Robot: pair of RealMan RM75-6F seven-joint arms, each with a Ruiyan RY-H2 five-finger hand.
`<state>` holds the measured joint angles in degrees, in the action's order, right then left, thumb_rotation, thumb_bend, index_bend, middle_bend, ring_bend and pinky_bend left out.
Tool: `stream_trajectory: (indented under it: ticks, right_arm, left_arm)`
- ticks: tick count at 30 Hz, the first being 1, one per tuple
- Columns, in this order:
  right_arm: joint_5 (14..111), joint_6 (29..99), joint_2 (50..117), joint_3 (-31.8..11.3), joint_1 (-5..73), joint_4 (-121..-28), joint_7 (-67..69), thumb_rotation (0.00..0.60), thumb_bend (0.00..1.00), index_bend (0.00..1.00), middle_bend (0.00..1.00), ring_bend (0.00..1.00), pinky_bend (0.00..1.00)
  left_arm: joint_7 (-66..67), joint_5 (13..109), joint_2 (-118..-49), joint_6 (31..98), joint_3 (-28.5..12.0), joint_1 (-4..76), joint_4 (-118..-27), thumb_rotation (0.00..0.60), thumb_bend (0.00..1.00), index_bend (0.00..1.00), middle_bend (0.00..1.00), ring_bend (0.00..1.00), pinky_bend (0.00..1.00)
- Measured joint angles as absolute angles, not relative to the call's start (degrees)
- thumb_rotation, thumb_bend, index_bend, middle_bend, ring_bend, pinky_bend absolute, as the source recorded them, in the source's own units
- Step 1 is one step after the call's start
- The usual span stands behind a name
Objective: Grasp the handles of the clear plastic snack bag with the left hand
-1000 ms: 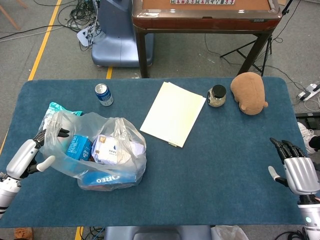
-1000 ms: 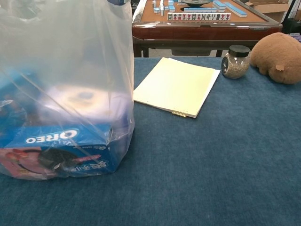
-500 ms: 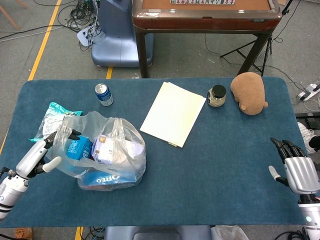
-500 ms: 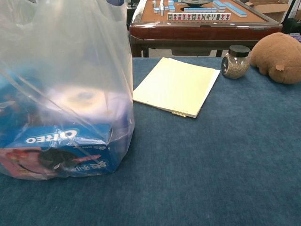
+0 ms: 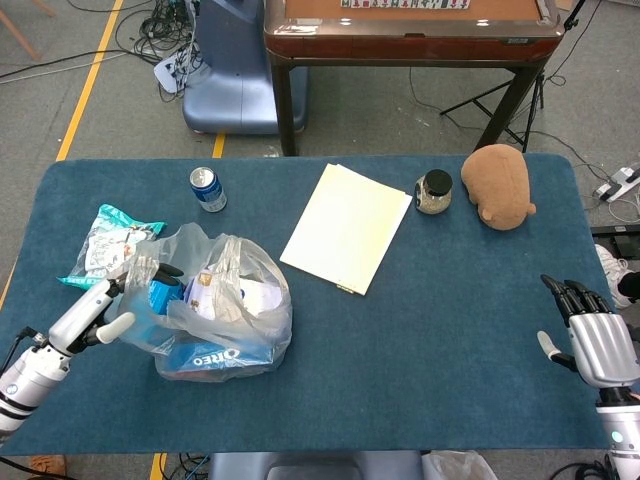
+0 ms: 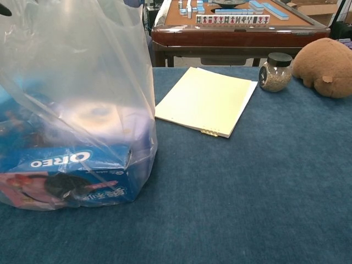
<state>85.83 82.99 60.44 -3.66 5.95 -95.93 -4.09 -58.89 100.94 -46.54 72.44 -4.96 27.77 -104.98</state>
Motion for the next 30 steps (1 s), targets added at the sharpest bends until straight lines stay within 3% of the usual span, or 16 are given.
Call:
stream_trajectory:
  ticks: [9,30]
  right_arm:
    - [85.31,82.47,60.86,-3.61,6.00,-95.05,-3.33,0.600,0.32,0.12,0.22,0.13,0.24]
    - [84.87,82.41,61.28,-3.64,5.82,-93.99,-2.48,0.600,0.32,0.12,0.22,0.13,0.24]
  left_arm:
    - [-64.31,101.22,-47.52,67.42,-4.58,32.99,-105.51,0.103,0.13,0.28,0.22,0.18,0.24]
    - [-84.29,102.76,-46.11,62.42,-3.53,42.77,-107.66,0.115,0.13,0.28,0.22,0.19,0.25]
